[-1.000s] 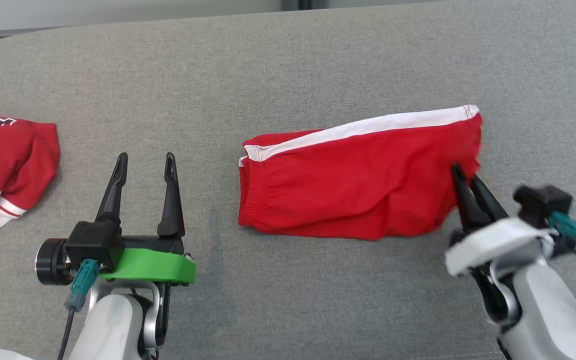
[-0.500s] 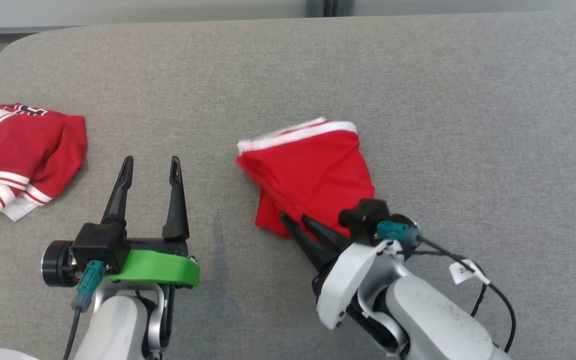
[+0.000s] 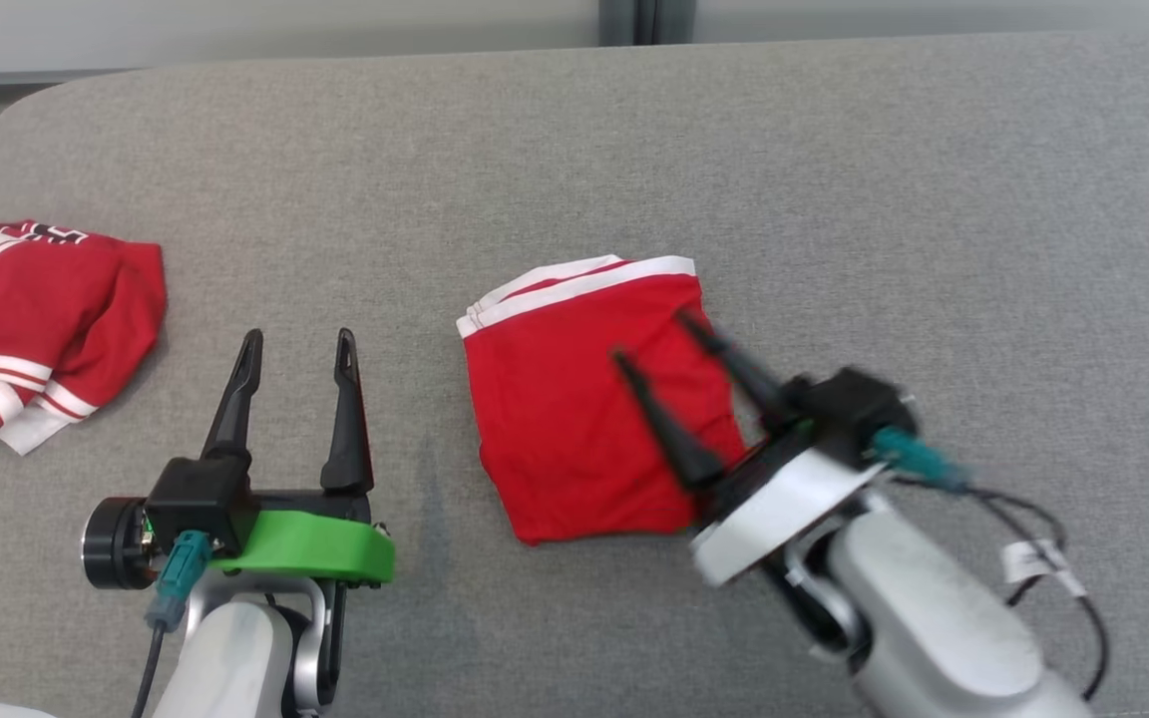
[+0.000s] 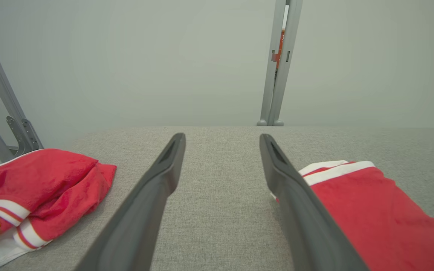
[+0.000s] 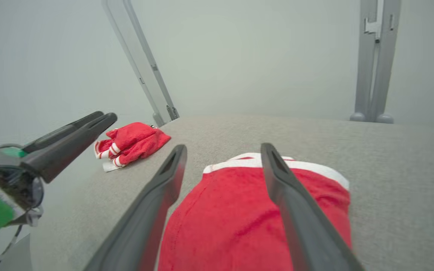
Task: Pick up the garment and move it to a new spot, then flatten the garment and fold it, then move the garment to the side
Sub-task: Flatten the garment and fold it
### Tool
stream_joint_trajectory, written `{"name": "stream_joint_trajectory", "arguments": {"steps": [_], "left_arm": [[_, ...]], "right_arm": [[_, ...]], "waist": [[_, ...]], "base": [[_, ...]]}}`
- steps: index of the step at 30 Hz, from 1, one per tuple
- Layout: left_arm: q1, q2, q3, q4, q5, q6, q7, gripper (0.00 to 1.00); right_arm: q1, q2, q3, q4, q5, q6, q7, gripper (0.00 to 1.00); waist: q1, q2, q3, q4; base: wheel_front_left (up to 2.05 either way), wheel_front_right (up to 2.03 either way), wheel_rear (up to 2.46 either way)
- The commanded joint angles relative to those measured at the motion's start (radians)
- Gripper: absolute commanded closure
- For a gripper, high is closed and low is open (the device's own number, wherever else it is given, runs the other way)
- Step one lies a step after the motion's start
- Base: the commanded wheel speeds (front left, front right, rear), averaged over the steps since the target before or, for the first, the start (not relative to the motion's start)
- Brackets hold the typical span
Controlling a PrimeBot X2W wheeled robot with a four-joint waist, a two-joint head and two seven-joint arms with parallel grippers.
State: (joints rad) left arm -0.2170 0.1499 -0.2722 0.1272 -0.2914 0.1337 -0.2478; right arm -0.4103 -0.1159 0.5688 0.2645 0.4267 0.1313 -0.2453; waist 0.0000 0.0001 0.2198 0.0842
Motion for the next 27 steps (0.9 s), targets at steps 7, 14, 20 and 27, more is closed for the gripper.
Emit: {"name": "stream_joint_trajectory", "arguments": {"steps": [7, 14, 20, 27], "left_arm": [[0.051, 0.030, 0.025, -0.004, -0.009, 0.020, -0.009, 0.00], [0.097, 0.053, 0.030, -0.005, -0.013, 0.025, -0.004, 0.00], [0.143, 0.063, 0.025, -0.008, -0.023, 0.027, 0.003, 0.00], [0.199, 0.071, 0.021, -0.004, -0.033, 0.032, 0.006, 0.00]], "right_arm": [[0.129, -0.044, -0.360, -0.110, -0.123, -0.001, -0.017, 0.00], [0.286, -0.040, -0.564, -0.217, -0.200, -0.001, 0.046, 0.00], [0.398, -0.013, -0.612, -0.300, -0.222, -0.001, 0.104, 0.00], [0.494, 0.018, -0.616, -0.368, -0.227, -0.001, 0.157, 0.00]], "waist": [[0.0000, -0.0001, -0.043, -0.046], [0.0000, -0.0001, -0.095, -0.073], [0.0000, -0.0001, -0.145, -0.083], [0.0000, -0.0001, -0.201, -0.080]], "base": [[0.00, 0.00, 0.00], [0.00, 0.00, 0.00], [0.00, 0.00, 0.00], [0.00, 0.00, 0.00]]}}
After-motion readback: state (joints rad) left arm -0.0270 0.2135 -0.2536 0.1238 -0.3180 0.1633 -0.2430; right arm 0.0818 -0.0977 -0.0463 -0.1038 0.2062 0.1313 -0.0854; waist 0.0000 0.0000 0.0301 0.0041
